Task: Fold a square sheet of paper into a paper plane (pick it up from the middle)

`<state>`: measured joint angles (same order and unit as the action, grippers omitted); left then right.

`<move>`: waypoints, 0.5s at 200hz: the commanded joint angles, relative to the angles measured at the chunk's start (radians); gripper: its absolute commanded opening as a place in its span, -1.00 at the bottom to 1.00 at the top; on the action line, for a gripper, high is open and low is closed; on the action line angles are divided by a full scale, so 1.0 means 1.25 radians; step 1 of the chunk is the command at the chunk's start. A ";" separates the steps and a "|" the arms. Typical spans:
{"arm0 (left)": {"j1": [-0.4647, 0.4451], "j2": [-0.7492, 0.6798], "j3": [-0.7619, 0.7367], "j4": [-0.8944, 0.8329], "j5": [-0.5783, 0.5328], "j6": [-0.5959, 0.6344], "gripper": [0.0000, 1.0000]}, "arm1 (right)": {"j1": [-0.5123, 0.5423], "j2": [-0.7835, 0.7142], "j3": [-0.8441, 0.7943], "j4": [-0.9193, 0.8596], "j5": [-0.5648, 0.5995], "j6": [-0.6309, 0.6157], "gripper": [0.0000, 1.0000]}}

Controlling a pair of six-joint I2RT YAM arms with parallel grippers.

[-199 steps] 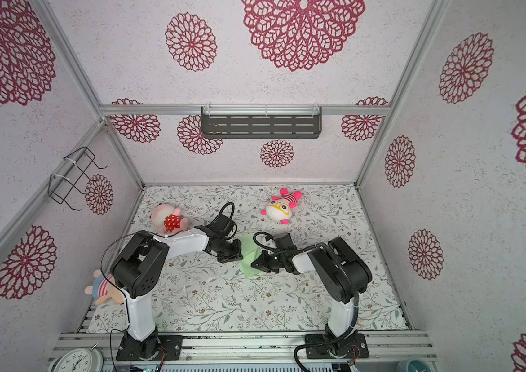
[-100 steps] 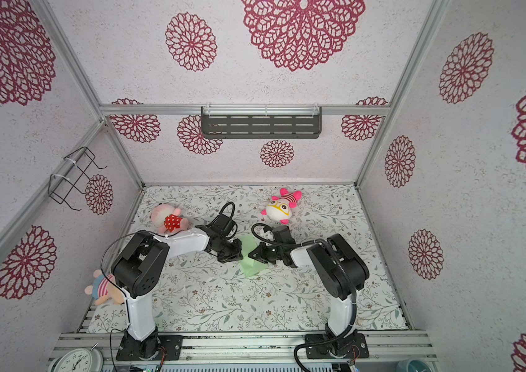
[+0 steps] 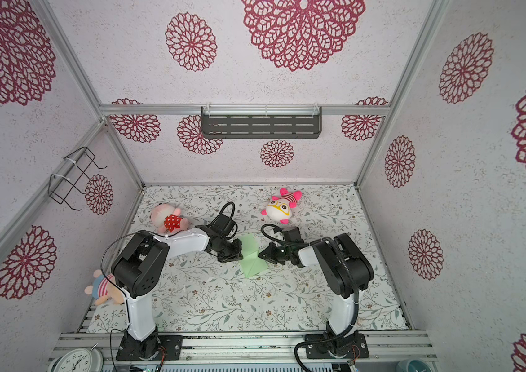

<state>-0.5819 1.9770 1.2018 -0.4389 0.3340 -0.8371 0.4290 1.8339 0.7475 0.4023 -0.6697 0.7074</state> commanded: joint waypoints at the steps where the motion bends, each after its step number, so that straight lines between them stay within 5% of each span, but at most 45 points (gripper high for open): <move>1: -0.004 0.056 -0.034 -0.091 -0.079 0.012 -1.00 | 0.003 -0.065 -0.006 0.078 -0.030 0.003 -0.85; 100: -0.003 0.055 -0.033 -0.094 -0.082 0.013 -1.00 | 0.025 0.057 0.090 -0.046 0.002 -0.055 -0.87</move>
<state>-0.5827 1.9770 1.2037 -0.4419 0.3309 -0.8337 0.4587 1.8896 0.8288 0.4152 -0.6846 0.6975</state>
